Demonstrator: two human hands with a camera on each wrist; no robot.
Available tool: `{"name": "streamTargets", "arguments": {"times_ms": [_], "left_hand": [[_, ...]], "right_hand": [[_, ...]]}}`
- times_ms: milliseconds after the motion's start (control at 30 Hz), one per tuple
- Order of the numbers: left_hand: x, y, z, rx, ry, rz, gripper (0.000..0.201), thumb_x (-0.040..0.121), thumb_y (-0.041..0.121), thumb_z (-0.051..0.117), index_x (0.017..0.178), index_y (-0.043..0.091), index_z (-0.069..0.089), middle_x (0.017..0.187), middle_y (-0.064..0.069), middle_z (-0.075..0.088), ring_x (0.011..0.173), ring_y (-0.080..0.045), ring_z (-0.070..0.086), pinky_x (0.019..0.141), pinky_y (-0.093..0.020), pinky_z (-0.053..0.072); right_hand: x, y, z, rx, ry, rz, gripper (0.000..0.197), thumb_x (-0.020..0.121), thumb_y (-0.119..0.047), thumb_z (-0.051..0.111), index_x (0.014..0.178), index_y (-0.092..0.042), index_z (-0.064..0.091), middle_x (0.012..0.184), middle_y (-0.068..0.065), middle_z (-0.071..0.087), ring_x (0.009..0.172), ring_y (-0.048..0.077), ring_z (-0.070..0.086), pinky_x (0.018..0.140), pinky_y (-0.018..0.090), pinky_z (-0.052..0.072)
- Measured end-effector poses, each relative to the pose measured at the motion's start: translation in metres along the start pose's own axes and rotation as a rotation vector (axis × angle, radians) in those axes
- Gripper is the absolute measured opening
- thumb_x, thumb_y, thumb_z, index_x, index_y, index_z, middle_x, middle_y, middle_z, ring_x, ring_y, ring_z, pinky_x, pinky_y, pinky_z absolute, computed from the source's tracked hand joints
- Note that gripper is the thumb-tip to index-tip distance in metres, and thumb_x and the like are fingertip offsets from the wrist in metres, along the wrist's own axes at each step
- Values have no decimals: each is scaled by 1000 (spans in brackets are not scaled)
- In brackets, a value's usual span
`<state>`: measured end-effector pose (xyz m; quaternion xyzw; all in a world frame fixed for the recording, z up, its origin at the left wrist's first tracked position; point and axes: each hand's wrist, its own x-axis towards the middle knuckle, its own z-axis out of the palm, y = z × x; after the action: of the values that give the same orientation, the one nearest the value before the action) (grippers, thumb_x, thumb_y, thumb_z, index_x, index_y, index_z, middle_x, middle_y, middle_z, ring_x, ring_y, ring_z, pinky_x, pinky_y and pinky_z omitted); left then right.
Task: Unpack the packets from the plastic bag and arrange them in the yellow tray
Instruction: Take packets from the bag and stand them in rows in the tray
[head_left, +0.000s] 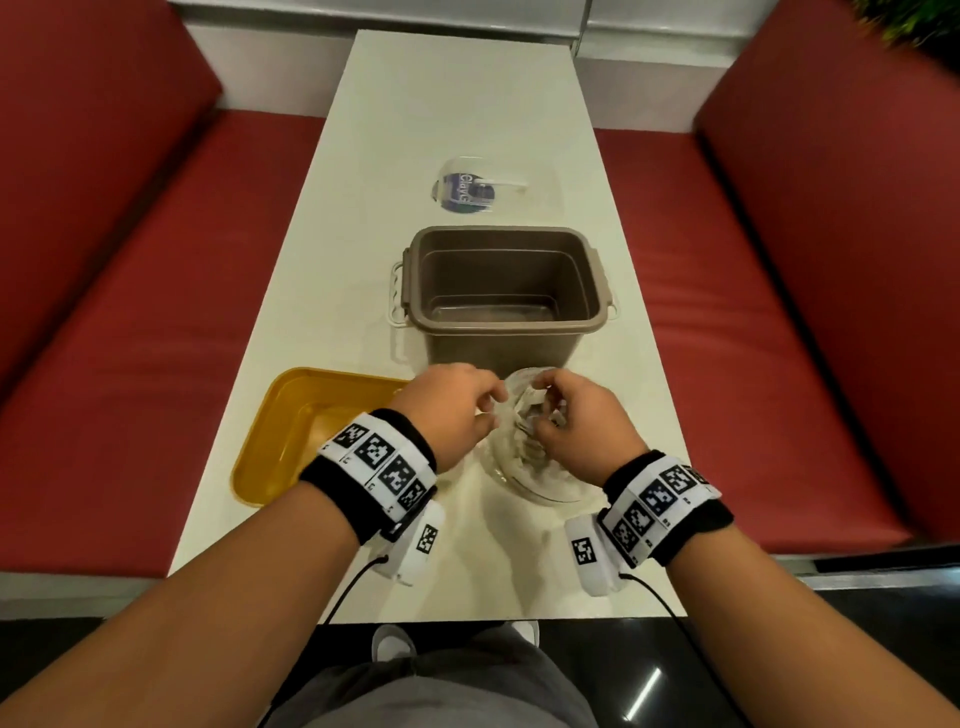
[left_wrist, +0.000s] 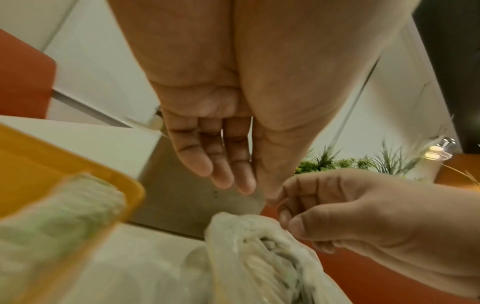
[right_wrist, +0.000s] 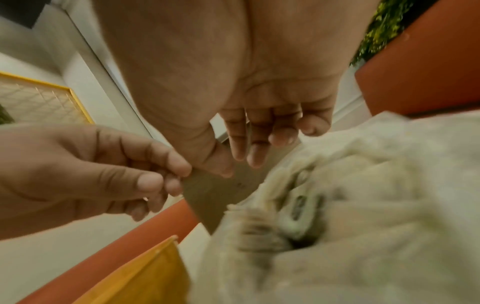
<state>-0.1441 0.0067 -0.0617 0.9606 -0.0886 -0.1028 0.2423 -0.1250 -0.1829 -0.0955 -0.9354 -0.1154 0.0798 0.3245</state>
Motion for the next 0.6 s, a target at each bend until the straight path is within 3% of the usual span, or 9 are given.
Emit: {"name": "streamTargets", "arguments": {"times_ms": [100, 200, 300, 467, 600], "left_hand": [[22, 21, 21, 79, -66, 52, 25, 92, 24, 61, 116, 30, 67, 114, 4, 66, 105, -20, 60, 94, -34, 48], [38, 24, 40, 164, -169, 0, 35, 91, 15, 56, 116, 36, 67, 116, 0, 68, 107, -23, 61, 95, -34, 49], [44, 22, 49, 245, -236, -53, 38, 88, 11, 55, 115, 35, 69, 112, -4, 69, 106, -27, 62, 92, -33, 50], [44, 26, 39, 212, -113, -35, 22, 94, 24, 58, 108, 31, 72, 107, 1, 69, 103, -22, 62, 90, -36, 50], [40, 37, 29, -1, 105, -2, 14, 91, 30, 62, 102, 31, 71, 95, 8, 65, 90, -16, 61, 84, -34, 50]], "right_hand": [[-2, 27, -14, -178, -65, 30, 68, 70, -35, 81, 130, -21, 53, 120, 2, 54, 115, 23, 45, 98, 34, 42], [-7, 42, -14, -255, -143, 28, 97, 59, -45, 88, 142, -20, 42, 134, 4, 46, 122, 26, 39, 105, 38, 40], [-8, 50, -10, -277, -175, 19, 108, 55, -46, 89, 146, -21, 35, 138, 4, 41, 126, 26, 36, 108, 38, 37], [-4, 57, -12, -224, -206, -10, 105, 59, -49, 87, 146, -24, 34, 138, 2, 39, 128, 24, 33, 110, 36, 36], [2, 60, -21, -63, -125, -72, 66, 74, -44, 79, 132, -24, 54, 126, 3, 47, 121, 22, 38, 103, 33, 38]]}}
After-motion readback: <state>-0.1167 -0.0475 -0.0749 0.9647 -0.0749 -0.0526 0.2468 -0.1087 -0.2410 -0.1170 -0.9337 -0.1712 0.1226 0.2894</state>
